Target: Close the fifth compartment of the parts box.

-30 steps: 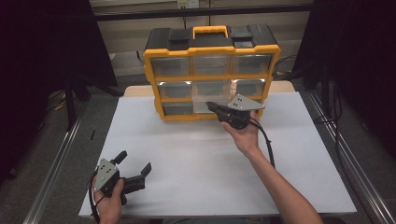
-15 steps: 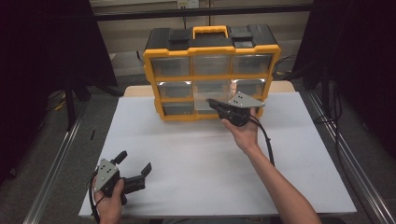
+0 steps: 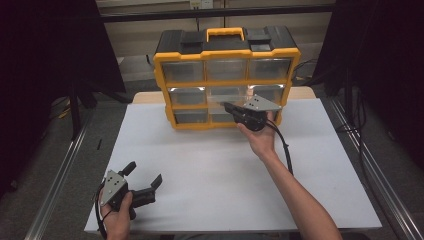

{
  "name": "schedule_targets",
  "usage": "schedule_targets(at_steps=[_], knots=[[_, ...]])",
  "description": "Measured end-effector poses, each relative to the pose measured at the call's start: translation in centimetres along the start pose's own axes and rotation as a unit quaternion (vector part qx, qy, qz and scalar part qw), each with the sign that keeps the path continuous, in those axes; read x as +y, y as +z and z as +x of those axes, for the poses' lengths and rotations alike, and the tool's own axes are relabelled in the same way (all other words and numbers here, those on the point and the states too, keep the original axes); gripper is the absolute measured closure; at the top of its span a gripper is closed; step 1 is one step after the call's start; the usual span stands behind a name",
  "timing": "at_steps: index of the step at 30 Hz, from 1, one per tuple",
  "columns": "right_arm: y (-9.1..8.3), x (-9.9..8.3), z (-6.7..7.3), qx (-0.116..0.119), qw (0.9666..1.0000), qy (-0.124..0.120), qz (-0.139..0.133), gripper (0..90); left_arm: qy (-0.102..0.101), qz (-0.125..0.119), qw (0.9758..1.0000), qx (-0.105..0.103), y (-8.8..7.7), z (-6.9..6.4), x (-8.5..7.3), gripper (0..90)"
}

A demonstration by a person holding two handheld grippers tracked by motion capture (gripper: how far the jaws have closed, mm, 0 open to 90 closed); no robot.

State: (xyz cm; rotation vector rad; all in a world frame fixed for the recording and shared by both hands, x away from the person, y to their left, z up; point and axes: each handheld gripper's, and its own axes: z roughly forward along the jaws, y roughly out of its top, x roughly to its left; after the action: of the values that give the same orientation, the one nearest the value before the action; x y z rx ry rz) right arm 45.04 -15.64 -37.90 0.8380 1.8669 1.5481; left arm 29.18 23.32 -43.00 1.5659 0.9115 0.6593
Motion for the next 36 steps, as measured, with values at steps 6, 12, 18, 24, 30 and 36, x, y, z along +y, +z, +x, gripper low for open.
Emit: schedule_targets(at_steps=[6, 12, 18, 24, 30, 36], knots=[[0.4, 0.1, -0.4, -0.004, 1.0000, -0.006, 0.004, 90.0, 0.002, 0.002, 1.0000, 0.001, 0.0, 0.0, 0.0, 0.9], [1.0, 0.2, -0.8, -0.011, 0.9999, -0.008, 0.006, 90.0, 0.001, 0.002, 1.0000, 0.001, 0.0, 0.0, 0.0, 0.9], [1.4, 0.3, -1.0, -0.016, 0.9998, -0.007, 0.004, 90.0, 0.001, 0.003, 1.0000, 0.000, 0.0, 0.0, 0.0, 1.0], [1.8, 0.3, -1.4, -0.021, 0.9998, -0.001, 0.002, 90.0, -0.001, 0.003, 1.0000, 0.002, 0.1, 0.1, 0.0, 0.9], [2.0, 0.5, -1.4, -0.022, 0.9998, -0.003, 0.001, 90.0, -0.003, 0.000, 1.0000, 0.001, 0.1, 0.1, 0.0, 0.9], [2.2, 0.9, -1.4, -0.024, 0.9997, -0.005, 0.001, 90.0, -0.002, 0.000, 1.0000, 0.001, 0.1, 0.1, 0.1, 0.9]])
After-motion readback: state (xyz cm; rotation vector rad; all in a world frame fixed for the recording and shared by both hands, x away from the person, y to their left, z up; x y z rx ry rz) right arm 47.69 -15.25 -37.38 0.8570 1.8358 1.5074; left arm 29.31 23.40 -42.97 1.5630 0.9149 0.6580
